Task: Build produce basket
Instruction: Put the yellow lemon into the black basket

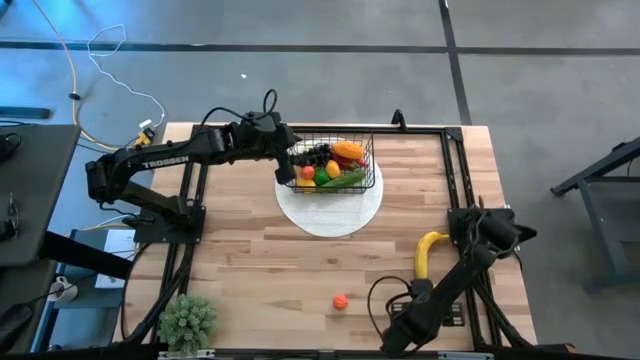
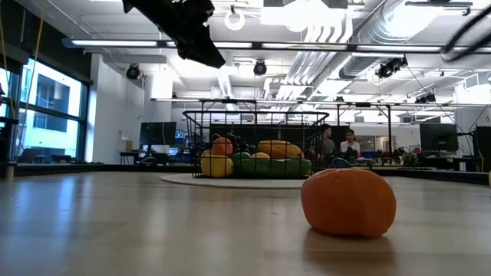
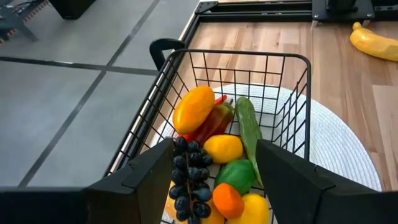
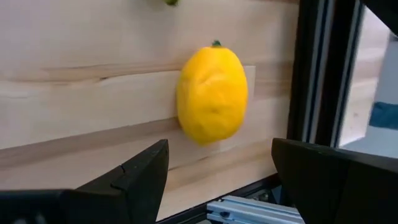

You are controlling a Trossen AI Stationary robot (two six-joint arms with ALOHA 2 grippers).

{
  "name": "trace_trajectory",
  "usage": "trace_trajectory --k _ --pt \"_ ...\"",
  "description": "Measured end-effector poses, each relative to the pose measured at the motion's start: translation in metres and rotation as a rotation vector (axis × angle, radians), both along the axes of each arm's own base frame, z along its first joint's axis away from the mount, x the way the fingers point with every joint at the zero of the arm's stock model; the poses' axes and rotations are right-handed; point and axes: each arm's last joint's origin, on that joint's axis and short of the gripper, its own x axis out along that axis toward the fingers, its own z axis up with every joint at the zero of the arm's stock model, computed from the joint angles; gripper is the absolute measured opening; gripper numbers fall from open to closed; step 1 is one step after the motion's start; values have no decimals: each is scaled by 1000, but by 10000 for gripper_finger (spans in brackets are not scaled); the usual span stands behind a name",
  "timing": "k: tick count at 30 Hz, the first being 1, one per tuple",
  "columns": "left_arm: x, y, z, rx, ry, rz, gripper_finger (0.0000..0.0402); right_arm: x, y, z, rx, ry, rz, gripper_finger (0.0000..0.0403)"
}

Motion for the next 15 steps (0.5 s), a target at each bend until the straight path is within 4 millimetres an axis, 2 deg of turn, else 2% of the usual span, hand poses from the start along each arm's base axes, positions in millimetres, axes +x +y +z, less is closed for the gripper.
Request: trace_trajectory --k 8,15 --pt "0 0 0 0 0 0 216 1 5 -19 -37 50 -6 266" --pt "0 0 0 0 -1 0 216 -4 -1 -41 -43 56 -4 266"
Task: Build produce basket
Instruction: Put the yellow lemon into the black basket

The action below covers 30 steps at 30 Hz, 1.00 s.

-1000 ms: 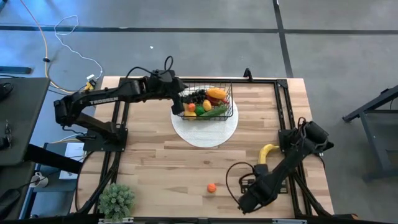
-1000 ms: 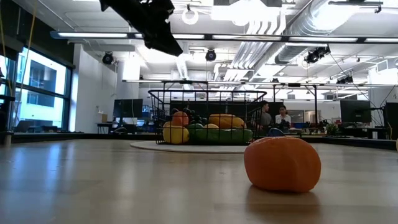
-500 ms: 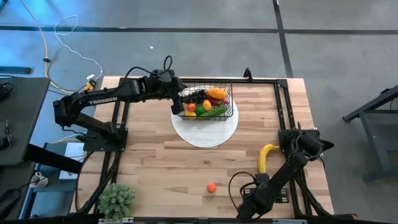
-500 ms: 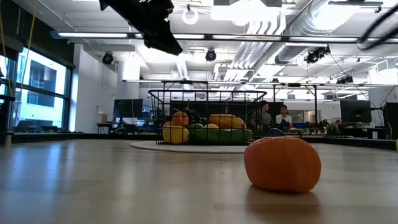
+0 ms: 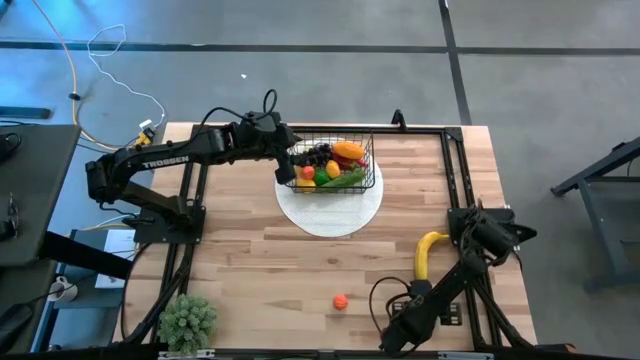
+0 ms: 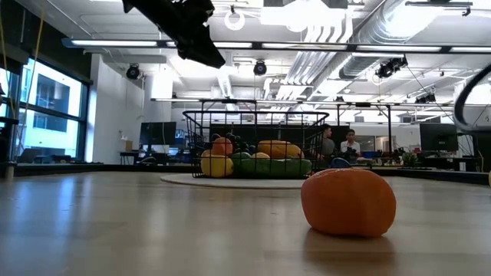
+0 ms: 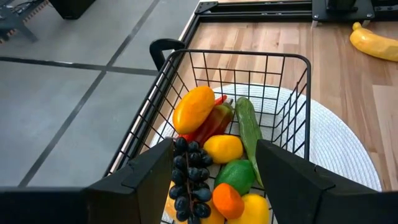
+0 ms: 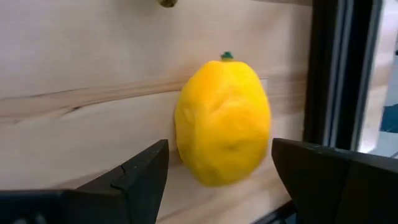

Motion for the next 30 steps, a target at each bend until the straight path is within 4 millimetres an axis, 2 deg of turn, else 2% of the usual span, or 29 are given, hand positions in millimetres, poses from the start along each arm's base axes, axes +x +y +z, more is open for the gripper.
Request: trace_trajectory --k 3,6,14,20,25,30 --pt "0 0 0 -1 0 0 216 -1 -1 -11 26 -19 -2 264" --pt "0 0 0 0 0 0 216 1 -3 -14 48 -28 -14 245" --pt "0 0 0 -1 0 0 216 6 -6 -10 72 -64 -17 129" --pt "-1 0 -1 -15 10 5 216 15 -15 15 46 -276 54 121" --pt "-3 -2 -5 -105 14 54 214 29 -37 42 -27 -469 95 123" --pt "-4 -4 -7 -157 12 27 214 43 -67 70 -103 -624 152 125"
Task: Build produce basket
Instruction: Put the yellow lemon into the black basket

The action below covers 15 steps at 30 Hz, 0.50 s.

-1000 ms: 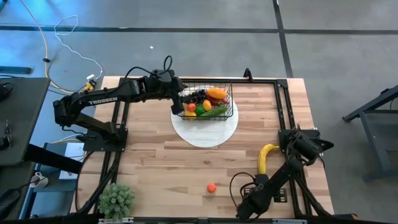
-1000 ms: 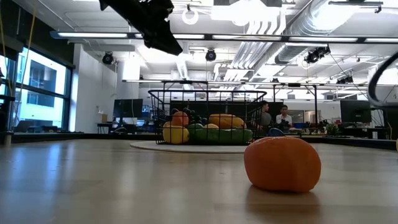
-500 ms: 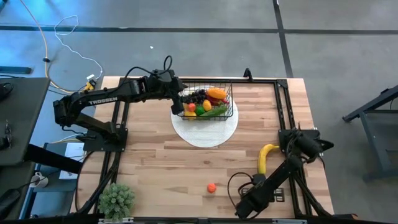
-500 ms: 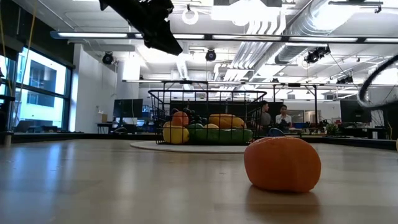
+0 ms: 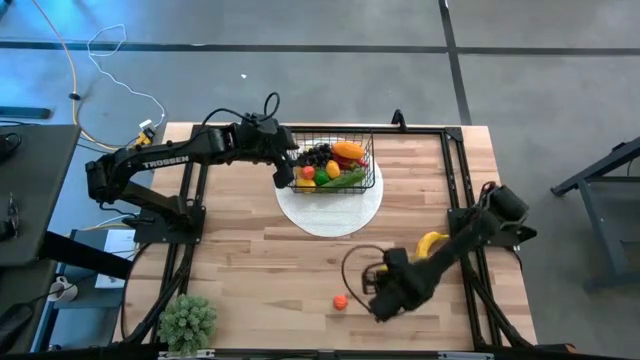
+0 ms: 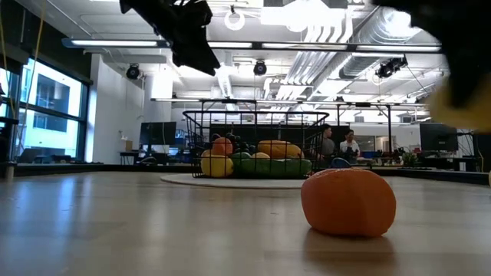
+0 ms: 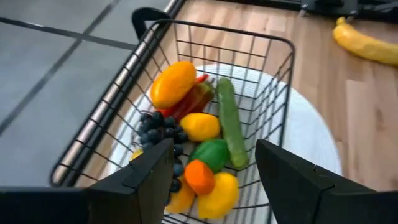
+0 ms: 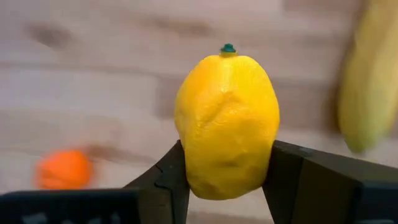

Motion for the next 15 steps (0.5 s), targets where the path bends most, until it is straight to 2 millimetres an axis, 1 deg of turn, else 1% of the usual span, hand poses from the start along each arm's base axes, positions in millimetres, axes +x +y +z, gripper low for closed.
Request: trace_trajectory --k 4,8,15 --pt "0 -1 0 -40 -21 4 214 10 -30 23 -59 -88 45 126" --pt "0 -1 0 -43 -22 7 214 17 -63 45 -162 -159 104 126" --pt "0 -1 0 -48 -25 21 214 21 -119 75 -278 -191 217 127"
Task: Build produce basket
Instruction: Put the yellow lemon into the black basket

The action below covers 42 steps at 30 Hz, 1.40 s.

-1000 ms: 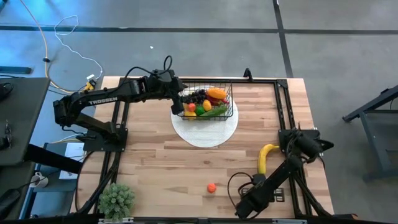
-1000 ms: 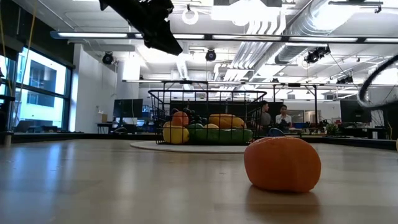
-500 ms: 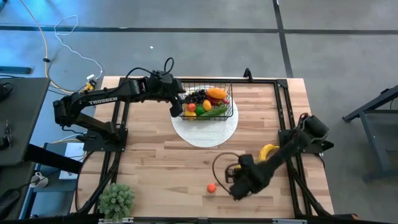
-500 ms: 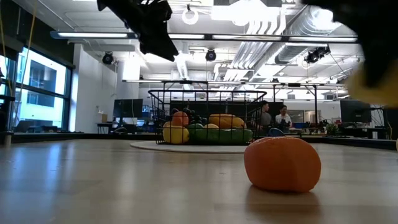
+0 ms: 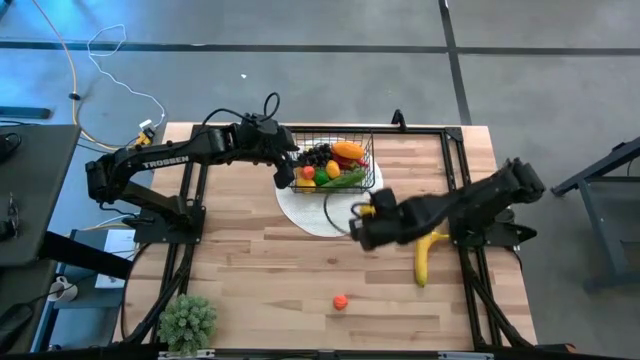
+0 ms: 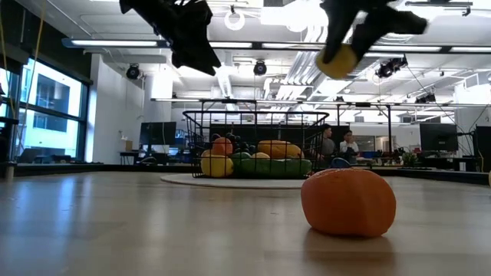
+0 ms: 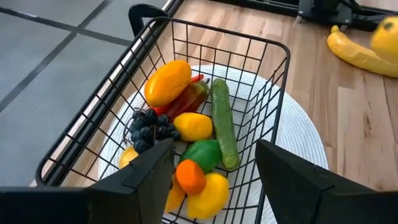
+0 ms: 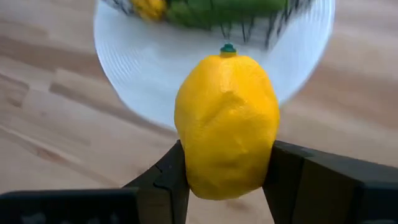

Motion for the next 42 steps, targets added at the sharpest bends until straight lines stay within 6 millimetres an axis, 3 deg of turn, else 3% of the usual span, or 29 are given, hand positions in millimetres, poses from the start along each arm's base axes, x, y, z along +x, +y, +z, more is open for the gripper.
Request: trace_trajectory --k 8,15,23,30,42 --pt "-1 -1 -2 -15 17 4 214 10 -65 21 -103 -14 155 128" --pt "-1 -1 -2 -31 10 23 214 21 -121 27 -105 -36 370 128" --pt "-1 -1 -2 -32 11 23 214 11 -175 26 -103 -4 559 128" --pt "-1 -1 -2 -49 3 38 214 4 -205 21 -103 1 692 128" --pt "-1 -1 -2 -67 -6 54 214 29 -221 -30 21 75 901 128"
